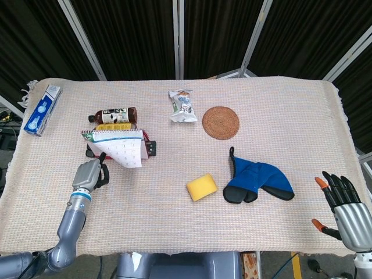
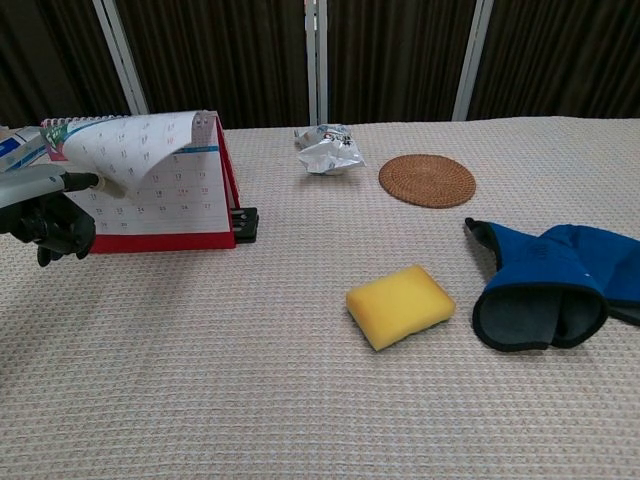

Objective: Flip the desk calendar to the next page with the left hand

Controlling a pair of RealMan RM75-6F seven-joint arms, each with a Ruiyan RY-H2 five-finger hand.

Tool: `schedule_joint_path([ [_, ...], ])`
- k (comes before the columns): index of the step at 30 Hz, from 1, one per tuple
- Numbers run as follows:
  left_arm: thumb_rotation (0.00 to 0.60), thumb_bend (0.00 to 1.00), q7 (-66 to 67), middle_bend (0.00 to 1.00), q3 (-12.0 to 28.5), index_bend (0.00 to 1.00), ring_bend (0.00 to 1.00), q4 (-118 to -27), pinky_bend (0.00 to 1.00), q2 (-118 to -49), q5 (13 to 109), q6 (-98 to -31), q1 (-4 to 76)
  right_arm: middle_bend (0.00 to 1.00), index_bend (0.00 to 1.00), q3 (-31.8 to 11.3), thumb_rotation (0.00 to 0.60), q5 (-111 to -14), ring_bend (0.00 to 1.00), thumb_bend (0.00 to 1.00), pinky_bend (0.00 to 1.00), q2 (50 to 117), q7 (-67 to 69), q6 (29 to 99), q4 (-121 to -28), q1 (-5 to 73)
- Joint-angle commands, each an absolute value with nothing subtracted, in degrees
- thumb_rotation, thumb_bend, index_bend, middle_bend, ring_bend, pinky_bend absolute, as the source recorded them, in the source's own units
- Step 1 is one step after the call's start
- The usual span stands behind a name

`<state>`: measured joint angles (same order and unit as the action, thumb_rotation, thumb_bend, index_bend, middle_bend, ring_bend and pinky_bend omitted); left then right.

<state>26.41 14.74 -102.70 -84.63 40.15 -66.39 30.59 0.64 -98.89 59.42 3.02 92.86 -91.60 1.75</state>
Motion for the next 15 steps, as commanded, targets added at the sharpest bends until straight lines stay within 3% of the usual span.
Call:
schedule_joint_path([
  [1, 0.600, 0.80, 25.85, 0.65, 13.94, 0.00, 0.66, -106.05, 0.61, -82.94, 44.69, -69.19, 29.83, 0.00, 0.00, 0.64, 0.600, -98.94, 0.00, 0.04, 0.00, 59.43, 2.91, 92.93, -91.65, 1.73],
  [5, 0.600, 0.80, 24.51, 0.63, 13.89, 0.00, 0.66, -108.71, 0.59, -81.44, 50.13, -72.34, 28.81, 0.00, 0.00, 0.66, 0.600, -99.02, 0.00, 0.04, 0.00, 59.41, 2.78, 93.06, -91.73, 1.66],
  [9, 0.600, 0.79, 23.57, 0.55, 13.73, 0.00, 0.59, -109.98, 0.54, -79.97, 56.79, -75.99, 27.83, 0.00, 0.00, 0.71, 0.600, -99.14, 0.00, 0.03, 0.00, 59.46, 2.59, 93.10, -91.81, 1.62],
  [12, 0.600, 0.77, 23.86, 0.43, 13.78, 0.00, 0.49, -109.21, 0.49, -79.56, 61.93, -79.24, 27.44, 0.00, 0.00, 0.71, 0.600, -99.14, 0.00, 0.03, 0.00, 59.51, 2.49, 93.11, -91.83, 1.60],
  [15, 0.600, 0.67, 25.36, 0.24, 13.96, 0.00, 0.33, -107.58, 0.39, -79.05, 63.75, -80.14, 27.77, 0.00, 0.00, 0.71, 0.600, -99.15, 0.00, 0.03, 0.00, 59.58, 2.57, 93.10, -91.79, 1.62],
])
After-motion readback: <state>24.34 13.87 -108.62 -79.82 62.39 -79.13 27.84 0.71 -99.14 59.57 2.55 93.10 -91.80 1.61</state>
